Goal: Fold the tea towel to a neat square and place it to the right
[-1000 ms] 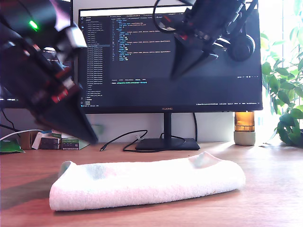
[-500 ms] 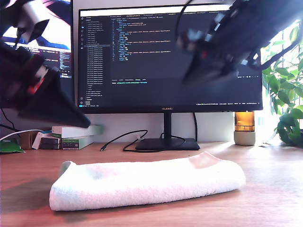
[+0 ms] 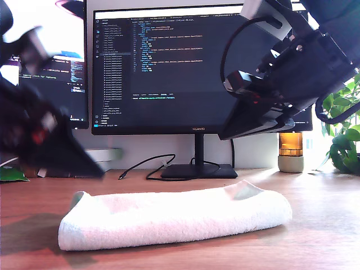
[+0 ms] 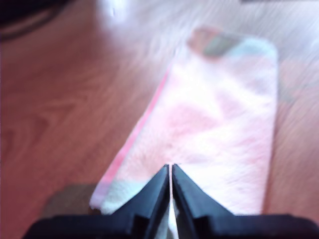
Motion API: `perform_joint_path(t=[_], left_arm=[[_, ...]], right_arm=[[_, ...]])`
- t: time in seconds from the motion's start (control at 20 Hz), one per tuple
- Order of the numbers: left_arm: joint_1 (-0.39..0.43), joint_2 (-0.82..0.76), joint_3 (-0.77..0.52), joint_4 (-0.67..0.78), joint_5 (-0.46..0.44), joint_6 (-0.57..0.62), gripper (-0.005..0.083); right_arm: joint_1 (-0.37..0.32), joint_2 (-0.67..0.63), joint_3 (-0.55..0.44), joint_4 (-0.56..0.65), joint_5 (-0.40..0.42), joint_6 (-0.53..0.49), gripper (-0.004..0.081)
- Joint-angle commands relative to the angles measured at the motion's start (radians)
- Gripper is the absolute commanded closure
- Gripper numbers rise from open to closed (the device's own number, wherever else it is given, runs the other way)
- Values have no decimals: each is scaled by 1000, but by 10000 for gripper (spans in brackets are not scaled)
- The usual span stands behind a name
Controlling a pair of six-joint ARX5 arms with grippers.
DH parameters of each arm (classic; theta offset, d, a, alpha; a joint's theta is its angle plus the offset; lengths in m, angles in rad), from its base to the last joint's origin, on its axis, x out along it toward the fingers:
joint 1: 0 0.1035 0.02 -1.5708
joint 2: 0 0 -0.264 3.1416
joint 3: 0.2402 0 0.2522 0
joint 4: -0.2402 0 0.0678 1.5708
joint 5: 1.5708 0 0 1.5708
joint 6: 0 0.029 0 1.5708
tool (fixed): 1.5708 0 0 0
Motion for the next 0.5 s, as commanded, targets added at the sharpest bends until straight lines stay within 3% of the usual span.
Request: perform_joint_path(t=[0.0, 0.3, 0.45], left_arm=[[3, 43, -8, 31, 0, 21, 793], [14, 99, -7, 6, -167, 60, 793], [14, 98, -7, 0, -183, 58, 793]], right_arm=[[5, -5, -2, 8, -8, 2, 781], [5, -5, -2, 7, -33, 2, 781], [5, -5, -2, 7, -38, 2, 781]])
